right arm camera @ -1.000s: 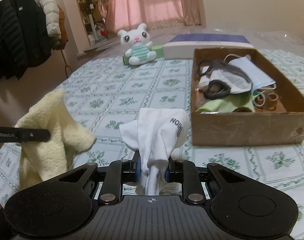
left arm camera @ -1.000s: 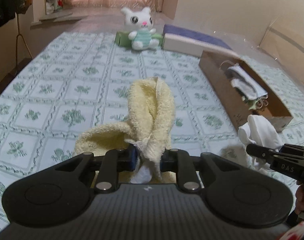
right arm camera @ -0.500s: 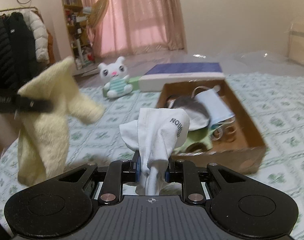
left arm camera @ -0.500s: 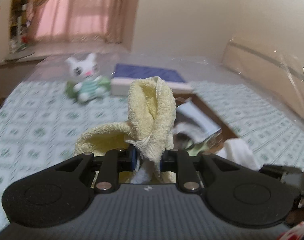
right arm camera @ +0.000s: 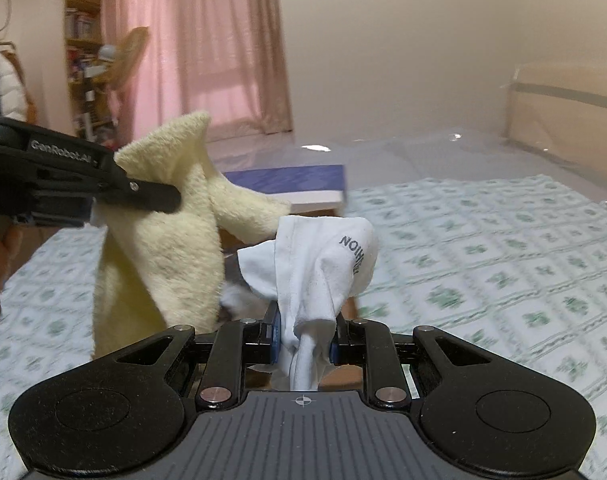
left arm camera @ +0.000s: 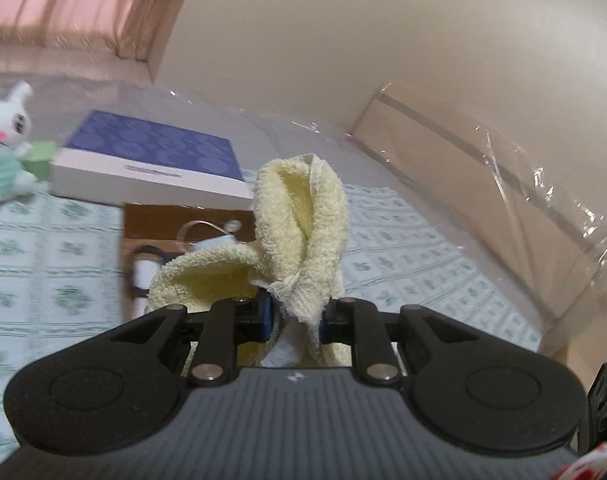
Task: Organize soft objects
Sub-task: 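Carry the yellow towel with the left tool while the right tool carries the sock to the box, then open the left tool to drop the towel into the box while the right tool releases the sock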
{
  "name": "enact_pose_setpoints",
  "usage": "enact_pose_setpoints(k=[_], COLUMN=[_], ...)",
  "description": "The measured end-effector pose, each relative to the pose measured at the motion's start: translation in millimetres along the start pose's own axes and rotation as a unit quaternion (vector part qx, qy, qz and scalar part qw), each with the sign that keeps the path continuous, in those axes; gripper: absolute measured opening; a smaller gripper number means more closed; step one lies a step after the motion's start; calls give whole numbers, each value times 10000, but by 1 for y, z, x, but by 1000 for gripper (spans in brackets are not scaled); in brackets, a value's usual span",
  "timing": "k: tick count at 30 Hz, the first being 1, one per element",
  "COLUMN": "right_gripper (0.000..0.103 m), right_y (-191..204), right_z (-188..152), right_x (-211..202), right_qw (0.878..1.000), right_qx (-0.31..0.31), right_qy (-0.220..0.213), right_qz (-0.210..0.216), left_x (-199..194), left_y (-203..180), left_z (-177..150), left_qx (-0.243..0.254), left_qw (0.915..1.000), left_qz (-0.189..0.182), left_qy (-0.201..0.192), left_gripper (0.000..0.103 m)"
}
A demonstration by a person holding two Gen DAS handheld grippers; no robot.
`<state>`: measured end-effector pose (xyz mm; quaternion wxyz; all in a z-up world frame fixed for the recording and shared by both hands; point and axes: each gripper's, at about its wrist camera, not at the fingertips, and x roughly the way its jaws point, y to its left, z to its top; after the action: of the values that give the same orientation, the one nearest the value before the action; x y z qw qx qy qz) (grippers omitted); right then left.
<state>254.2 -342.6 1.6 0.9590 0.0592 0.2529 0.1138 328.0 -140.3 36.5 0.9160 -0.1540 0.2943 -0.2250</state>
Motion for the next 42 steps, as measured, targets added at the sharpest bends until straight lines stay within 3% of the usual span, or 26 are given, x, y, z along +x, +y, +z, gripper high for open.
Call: enact_pose_setpoints(k=[5,7,9,14,17,24,29,32,34,36,39,42], right_gripper=[22,22,22,22,22,22,22,22,33,54,63,65], right_y=[-20,-23,-23,-11,-2,5,-3,0,1,1,0,-3], right_z=[7,7,5,2,-1,-6,-10,-12,-12,-12,-10,-10], right_x=[15,23,31,55,71,102,114,117,119,118,111,106], right_qw=[9999,9998,9998,9994,9985,9946,9917,9917,9914,9920,9946,9955], right_qx=[120,144,140,87,-29,-373,-448,-563,-625,-614,-537,-458], right_qy=[1,51,114,286,448,906,1184,1139,1139,1094,856,786], right_qz=[-104,-99,-53,170,322,338,228,194,154,149,224,281], left_x=[48,66,81,97,100,110,120,114,109,103,91,83], left_y=[19,37,51,73,70,55,61,66,66,66,63,60], left_z=[-3,-7,-12,-25,-32,-43,-46,-42,-40,-40,-43,-47], left_qx=[-460,-683,-734,-301,79,389,388,313,346,396,509,586], left_qw=[9986,9971,9960,9900,9870,9881,9854,9869,9867,9869,9868,9862], left_qz=[-166,-57,220,1150,1370,999,1048,973,998,982,1006,1030], left_qy=[177,329,460,761,833,1100,1285,1246,1232,1218,1161,1157], left_gripper=[18,18,18,18,18,18,18,24,30,34,37,38])
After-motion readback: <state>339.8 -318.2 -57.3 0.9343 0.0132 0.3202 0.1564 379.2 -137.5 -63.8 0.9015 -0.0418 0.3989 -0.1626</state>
